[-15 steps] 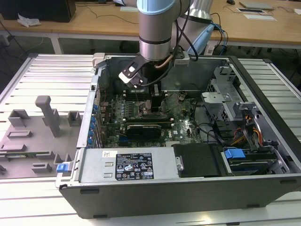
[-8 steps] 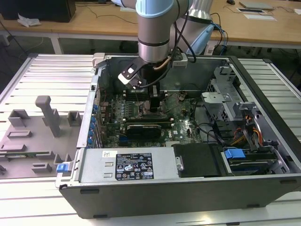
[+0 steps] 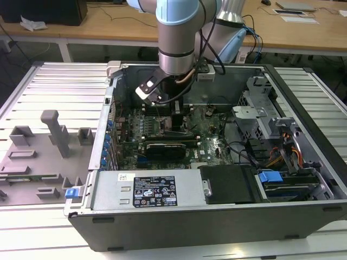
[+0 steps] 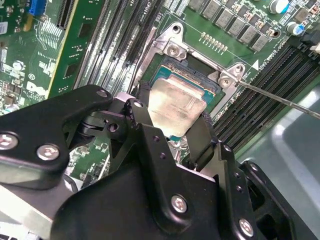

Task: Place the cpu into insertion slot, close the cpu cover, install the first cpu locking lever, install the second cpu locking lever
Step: 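Place the cpu into insertion slot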

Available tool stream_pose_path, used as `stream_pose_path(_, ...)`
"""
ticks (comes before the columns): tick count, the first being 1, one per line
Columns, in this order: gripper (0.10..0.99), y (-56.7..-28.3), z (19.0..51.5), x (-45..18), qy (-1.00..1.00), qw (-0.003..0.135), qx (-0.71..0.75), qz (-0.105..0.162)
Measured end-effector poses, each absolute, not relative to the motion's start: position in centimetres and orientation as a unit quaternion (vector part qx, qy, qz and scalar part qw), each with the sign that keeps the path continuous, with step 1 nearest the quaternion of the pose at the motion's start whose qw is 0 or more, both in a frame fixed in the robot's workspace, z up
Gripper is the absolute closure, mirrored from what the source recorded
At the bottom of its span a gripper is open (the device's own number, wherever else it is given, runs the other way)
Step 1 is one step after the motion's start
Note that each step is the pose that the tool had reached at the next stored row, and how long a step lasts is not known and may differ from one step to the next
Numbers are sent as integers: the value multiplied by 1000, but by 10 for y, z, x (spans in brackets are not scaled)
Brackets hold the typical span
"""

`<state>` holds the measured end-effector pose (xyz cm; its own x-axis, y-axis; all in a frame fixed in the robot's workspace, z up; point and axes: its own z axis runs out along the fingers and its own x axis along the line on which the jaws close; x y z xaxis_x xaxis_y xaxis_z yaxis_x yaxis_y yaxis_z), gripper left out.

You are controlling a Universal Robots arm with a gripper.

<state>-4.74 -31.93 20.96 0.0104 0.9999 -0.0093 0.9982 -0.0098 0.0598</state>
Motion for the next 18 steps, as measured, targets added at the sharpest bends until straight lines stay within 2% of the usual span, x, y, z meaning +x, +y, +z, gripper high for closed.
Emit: stream_pose_path(18, 545, -316, 199, -48, 707, 24, 707, 18)
